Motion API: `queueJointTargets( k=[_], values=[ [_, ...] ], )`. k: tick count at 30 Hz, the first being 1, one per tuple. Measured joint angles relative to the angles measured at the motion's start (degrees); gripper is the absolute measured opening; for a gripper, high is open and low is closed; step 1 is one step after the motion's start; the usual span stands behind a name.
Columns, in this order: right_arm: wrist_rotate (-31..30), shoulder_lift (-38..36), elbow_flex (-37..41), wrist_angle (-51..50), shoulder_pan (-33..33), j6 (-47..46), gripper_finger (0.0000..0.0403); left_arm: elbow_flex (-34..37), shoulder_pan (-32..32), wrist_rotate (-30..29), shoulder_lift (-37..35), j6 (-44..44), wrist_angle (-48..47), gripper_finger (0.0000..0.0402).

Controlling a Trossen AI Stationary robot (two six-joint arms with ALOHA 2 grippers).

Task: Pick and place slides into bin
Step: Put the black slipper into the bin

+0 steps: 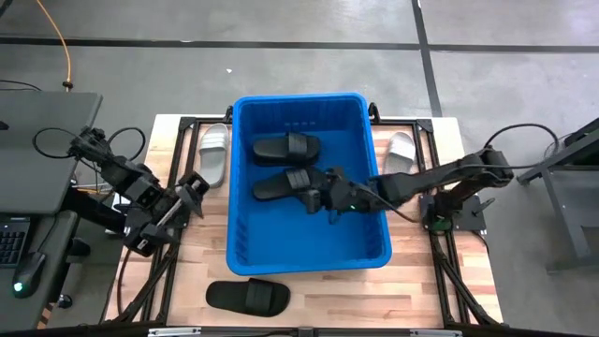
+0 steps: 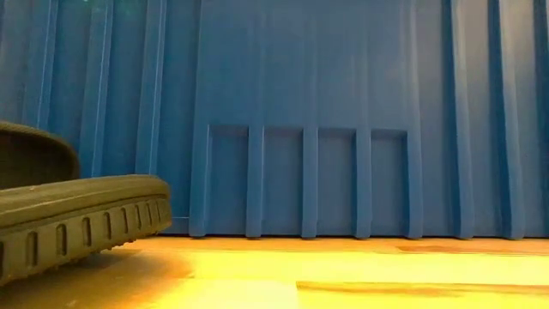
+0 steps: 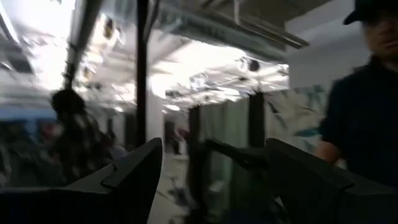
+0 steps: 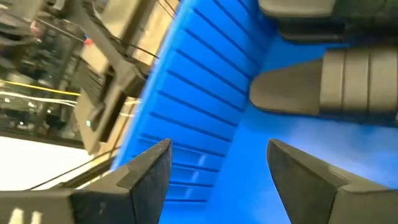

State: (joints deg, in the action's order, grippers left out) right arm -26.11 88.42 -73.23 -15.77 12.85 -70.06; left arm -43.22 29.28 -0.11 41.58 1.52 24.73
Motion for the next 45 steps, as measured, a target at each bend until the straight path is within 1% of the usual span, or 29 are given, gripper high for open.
queueJointTargets(
  k=[4, 8, 11, 13, 16, 19, 24, 26, 32, 34, 40, 45],
  values=[
    [-5.6, -2.5, 0.0, 0.0, 5.1, 2.8, 0.0250, 0.0, 0.1, -0.3, -0.1, -4.9, -6.2, 0.0275],
    [-8.3, -4.2, 0.0, -2.0, 9.5, 5.4, 0.0250, 0.0, 1.8, -0.8, 1.4, -12.5, -13.7, 0.0275],
    [-10.8, -5.1, 0.0, -5.5, 12.1, 5.5, 0.0250, 0.0, 4.6, -3.2, 5.1, -17.8, -13.0, 0.0275],
    [-11.4, -5.4, 0.0, -7.9, 13.4, 4.1, 0.0250, 0.0, 7.3, -5.9, 8.4, -19.5, -9.4, 0.0275],
    [-11.3, -5.6, 0.0, -10.3, 15.2, 3.0, 0.0250, 0.0, 12.4, -11.7, 13.4, -19.8, -1.8, 0.0275],
    [-11.4, -5.6, 0.0, -10.3, 17.0, 3.0, 0.0250, 0.0, 18.0, -18.1, 18.1, -20.3, 2.0, 0.0275],
    [-11.8, -5.6, 0.0, -10.6, 19.1, 4.4, 0.0250, 0.0, 27.3, -32.3, 24.9, -27.2, 2.9, 0.0275],
    [-11.8, -5.6, 0.0, -10.7, 19.6, 4.6, 0.0250, 0.0, 30.2, -37.0, 27.4, -30.7, 2.8, 0.0275],
    [-11.9, -5.6, 0.0, -10.9, 21.3, 4.6, 0.0250, 0.0, 35.0, -49.1, 33.5, -40.3, 6.6, 0.0275],
    [-12.7, -5.6, 0.0, -10.9, 22.1, 4.6, 0.0250, 0.0, 35.4, -50.3, 34.8, -44.1, 6.9, 0.0275],
    [-15.7, -5.6, 0.0, -10.6, 24.1, 4.6, 0.0250, 0.0, 35.2, -47.1, 39.0, -56.8, 6.2, 0.0275],
    [-18.5, -5.6, 0.0, -10.1, 25.5, 4.6, 0.0250, 0.0, 35.2, -46.8, 41.7, -69.0, 2.7, 0.0275]
  ],
)
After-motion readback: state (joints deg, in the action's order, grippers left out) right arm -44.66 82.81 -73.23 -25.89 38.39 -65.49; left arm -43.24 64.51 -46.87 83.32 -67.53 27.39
